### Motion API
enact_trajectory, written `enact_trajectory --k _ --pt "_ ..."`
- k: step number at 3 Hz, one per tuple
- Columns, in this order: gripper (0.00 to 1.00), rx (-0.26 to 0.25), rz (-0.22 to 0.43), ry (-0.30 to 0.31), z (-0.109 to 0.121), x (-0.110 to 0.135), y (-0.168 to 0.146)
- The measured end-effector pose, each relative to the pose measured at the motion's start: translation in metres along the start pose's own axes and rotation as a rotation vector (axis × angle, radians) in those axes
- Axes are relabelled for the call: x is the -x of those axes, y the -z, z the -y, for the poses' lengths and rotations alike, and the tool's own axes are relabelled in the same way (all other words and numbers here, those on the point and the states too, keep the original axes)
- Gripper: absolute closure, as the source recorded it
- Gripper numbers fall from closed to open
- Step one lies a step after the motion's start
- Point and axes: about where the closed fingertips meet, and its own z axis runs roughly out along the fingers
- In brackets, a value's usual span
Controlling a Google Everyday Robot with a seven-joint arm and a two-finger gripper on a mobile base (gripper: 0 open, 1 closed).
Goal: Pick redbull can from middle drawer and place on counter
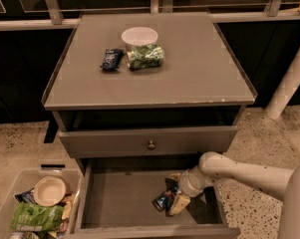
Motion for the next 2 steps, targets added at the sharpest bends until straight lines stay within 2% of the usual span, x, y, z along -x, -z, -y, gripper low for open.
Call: enact_trajectory --k 2 --pt "0.64 0.000 0.000 0.000 0.0000 0.0000 0.0000"
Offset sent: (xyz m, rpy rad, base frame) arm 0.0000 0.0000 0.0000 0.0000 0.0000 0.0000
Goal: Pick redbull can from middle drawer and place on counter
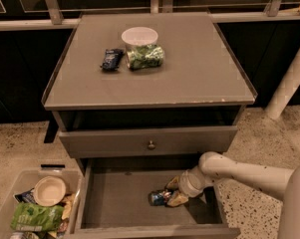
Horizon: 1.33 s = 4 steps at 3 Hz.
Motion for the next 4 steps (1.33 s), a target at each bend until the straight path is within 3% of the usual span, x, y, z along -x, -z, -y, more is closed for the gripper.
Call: enact_trajectory --k 1,2,3,4 --pt "0.88 0.000 0.000 0.000 0.000 0.000 0.000" --pt "1.00 0.000 0.000 0.000 0.000 0.000 0.000" --pt "1.00 -0.035 -0.026 0.005 -0.008 0.008 0.009" --pt "1.00 -0.152 -0.105 0.040 -0.011 0.031 0.042"
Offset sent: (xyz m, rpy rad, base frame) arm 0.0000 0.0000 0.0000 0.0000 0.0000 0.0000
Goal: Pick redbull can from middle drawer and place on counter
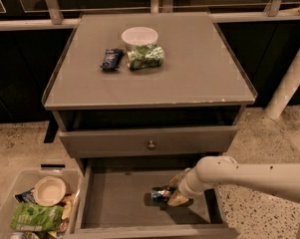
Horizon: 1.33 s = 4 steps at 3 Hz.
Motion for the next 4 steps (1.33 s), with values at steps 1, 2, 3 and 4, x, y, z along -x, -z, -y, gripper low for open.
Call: enact_trajectory --k 1,2,3,4 --pt "1.00 -0.135 -0.067 0.059 0.008 0.020 0.041" --pt "1.00 -0.208 -0.093 0.023 -0.015 0.032 0.088" --pt "1.00 -0.280 -0.102 0.006 -0.027 0.056 0.145" --pt "1.00 -0.323 -0.101 0.027 -0.020 0.068 0.166"
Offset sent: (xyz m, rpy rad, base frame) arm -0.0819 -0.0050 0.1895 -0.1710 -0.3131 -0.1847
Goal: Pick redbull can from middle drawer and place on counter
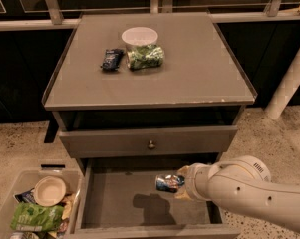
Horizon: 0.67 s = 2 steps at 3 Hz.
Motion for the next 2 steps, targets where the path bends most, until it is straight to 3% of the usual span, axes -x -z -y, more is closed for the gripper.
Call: enact_trajectory --k 1,2 --pt "1.00 0.002 0.000 -0.001 -0.001 0.000 -0.001" --pt "1.00 -0.035 -0.042 0.023 0.017 0.004 0.023"
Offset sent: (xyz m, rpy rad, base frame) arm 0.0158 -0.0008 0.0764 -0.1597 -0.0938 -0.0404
